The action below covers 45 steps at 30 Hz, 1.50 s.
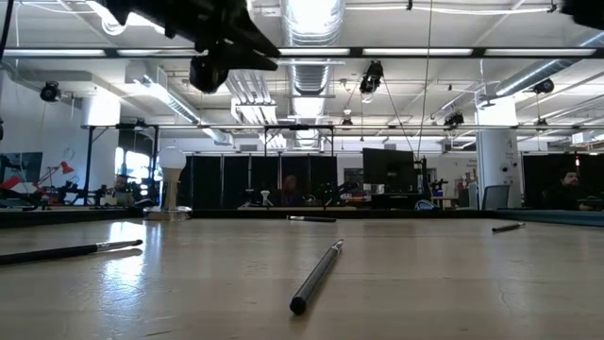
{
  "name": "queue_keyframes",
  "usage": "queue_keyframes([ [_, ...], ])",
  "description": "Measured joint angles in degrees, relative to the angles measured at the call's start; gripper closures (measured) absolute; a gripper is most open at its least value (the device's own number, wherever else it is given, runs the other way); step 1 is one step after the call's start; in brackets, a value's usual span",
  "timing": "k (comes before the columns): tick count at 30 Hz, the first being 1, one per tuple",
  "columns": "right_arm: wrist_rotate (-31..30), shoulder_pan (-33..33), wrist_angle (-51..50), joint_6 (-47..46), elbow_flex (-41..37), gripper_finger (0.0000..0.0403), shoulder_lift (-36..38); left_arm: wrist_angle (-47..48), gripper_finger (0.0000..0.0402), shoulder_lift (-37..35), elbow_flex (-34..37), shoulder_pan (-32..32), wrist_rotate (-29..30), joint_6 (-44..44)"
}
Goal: Put items in baskets/containers
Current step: Put the eyeshadow brush into the brush holder
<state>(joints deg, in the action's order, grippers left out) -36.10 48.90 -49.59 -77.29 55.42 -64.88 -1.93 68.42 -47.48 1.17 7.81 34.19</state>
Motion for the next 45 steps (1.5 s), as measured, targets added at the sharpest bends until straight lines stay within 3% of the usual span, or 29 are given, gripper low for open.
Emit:
queue_keyframes([
  [6, 1.67, -12.97, 2.82, 2.19, -0.77, 0.0394, -0.22, -0.88, 0.0392, -0.40, 5.71, -0.03, -4.54, 1.06],
  [16, 5.79, -27.31, 3.97, 5.87, -4.03, 0.0394, -0.24, 4.53, 0.0401, -1.19, 13.76, -1.87, -6.68, 14.33],
  [18, 6.21, -28.84, 3.97, 8.91, -4.51, 0.0394, -0.24, 6.96, 0.0401, -0.94, 13.72, -4.19, -5.48, 17.70],
  [24, 7.94, -32.44, 4.17, 17.58, -5.47, 0.0394, -0.24, 21.03, 0.0401, 1.87, 8.18, -16.11, 6.18, 34.50],
  [28, 8.26, -33.43, 5.92, 22.77, -5.91, 0.0394, -0.24, 32.29, 0.0401, 6.32, 3.42, -22.42, 6.58, 46.23],
  [33, 8.19, -34.49, 9.35, 28.18, -5.99, 0.0394, -0.22, 36.60, 0.0381, 13.06, -1.00, -26.45, 6.00, 54.00],
  [45, 8.95, -34.99, 11.40, 29.26, -6.01, 0.0394, -0.22, 36.74, 0.0281, 26.57, -10.44, -26.24, 3.19, 54.52],
])
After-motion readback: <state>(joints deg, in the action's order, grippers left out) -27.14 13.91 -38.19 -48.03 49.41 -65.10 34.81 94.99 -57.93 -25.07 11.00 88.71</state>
